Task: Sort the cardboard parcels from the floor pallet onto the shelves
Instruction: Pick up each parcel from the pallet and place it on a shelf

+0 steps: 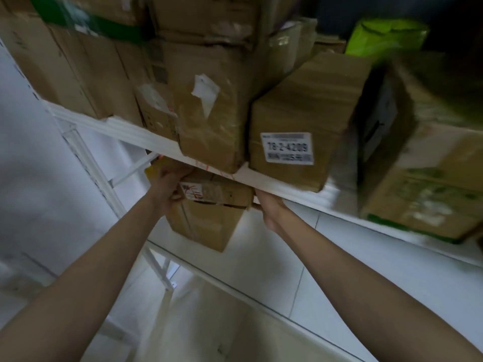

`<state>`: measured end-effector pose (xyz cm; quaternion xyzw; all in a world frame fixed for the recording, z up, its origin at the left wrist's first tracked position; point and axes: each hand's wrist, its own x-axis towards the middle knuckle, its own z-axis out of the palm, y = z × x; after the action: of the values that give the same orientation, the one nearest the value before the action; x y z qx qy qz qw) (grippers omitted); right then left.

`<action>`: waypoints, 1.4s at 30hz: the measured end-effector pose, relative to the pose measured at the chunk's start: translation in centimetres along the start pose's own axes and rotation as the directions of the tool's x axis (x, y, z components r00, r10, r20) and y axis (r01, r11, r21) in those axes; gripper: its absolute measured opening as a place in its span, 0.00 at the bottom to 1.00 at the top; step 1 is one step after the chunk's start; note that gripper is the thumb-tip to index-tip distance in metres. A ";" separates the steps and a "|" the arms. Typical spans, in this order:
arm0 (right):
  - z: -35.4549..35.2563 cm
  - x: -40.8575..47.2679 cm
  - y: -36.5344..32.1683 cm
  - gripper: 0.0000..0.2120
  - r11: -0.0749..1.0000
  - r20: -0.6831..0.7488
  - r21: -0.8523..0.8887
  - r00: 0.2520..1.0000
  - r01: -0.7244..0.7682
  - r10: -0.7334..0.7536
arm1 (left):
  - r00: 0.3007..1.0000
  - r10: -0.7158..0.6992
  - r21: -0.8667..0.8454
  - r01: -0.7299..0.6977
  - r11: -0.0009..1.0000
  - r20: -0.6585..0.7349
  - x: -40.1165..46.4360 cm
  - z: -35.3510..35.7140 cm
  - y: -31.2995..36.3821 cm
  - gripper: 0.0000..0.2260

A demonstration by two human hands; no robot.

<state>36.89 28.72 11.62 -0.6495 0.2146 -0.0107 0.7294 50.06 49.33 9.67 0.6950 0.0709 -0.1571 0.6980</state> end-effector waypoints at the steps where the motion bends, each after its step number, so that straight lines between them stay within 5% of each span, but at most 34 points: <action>1: -1.4 -0.1 1.0 0.21 1.000 -0.038 -0.005 0.999 0.016 -0.017 | 1.000 0.001 0.017 -0.002 1.000 0.030 -0.8 0.8 -0.4 0.30; 5: -7.4 -3.6 2.8 0.19 0.999 -0.077 0.029 0.996 0.041 -0.038 | 0.994 -0.025 0.005 0.024 1.000 0.108 -4.9 5.2 -2.0 0.40; 9: -14.1 -7.1 5.5 0.29 0.994 -0.111 0.108 0.994 0.000 0.012 | 0.975 -0.043 0.075 0.027 0.997 0.220 -9.7 10.6 -4.7 0.47; 17: -27.0 -16.6 11.0 0.23 0.987 -0.215 0.158 0.974 -0.033 0.067 | 0.882 -0.113 0.183 0.031 0.983 0.458 -17.7 21.0 -11.0 0.34; 22: -32.5 -23.3 14.4 0.23 0.976 -0.348 0.218 0.933 -0.017 0.094 | 0.735 -0.206 0.336 -0.031 0.941 0.646 -21.5 26.6 -14.2 0.46; 28: -35.5 -31.0 19.0 0.28 0.948 -0.557 0.312 0.820 0.063 0.129 | 0.582 -0.342 0.444 -0.036 0.895 0.738 -24.3 32.0 -18.2 0.35; 33: -33.8 -37.9 24.0 0.33 0.913 -0.700 0.390 0.683 0.122 0.208 | 0.368 -0.478 0.537 -0.074 0.840 0.798 -27.4 33.5 -21.9 0.35; 42: -27.7 -49.5 31.3 0.28 0.873 -0.823 0.454 0.459 0.178 0.334 | 0.030 -0.615 0.605 -0.224 0.764 0.788 -34.6 34.7 -27.5 0.51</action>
<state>-25.28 22.09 -5.13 -0.3347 0.5813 -0.3634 0.6465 4.67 19.53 -4.56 0.5483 -0.3724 -0.7013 0.2623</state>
